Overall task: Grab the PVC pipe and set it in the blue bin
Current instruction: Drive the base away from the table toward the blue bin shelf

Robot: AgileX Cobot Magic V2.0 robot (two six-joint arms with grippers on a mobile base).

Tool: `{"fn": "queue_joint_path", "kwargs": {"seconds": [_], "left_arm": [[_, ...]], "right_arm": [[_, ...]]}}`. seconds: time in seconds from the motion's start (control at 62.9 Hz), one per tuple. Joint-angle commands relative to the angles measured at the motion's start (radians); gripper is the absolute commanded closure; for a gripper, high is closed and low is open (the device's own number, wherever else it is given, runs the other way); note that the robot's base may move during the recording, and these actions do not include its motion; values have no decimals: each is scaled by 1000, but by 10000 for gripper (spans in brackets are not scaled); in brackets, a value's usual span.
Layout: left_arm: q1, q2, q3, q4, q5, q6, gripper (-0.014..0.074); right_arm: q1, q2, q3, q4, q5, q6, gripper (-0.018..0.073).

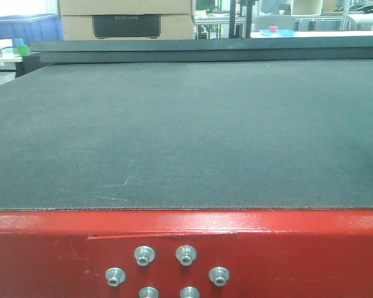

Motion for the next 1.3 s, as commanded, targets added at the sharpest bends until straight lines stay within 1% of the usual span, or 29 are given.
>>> {"fn": "queue_joint_path", "kwargs": {"seconds": [0.0,1.289], "left_arm": [[-3,-6,-2,-5,-29,-1,707],[-3,-6,-2,-5,-29,-1,707]], "right_arm": [[2,-6,2,-9,-27,-4,727],[2,-6,2,-9,-27,-4,728]]}}
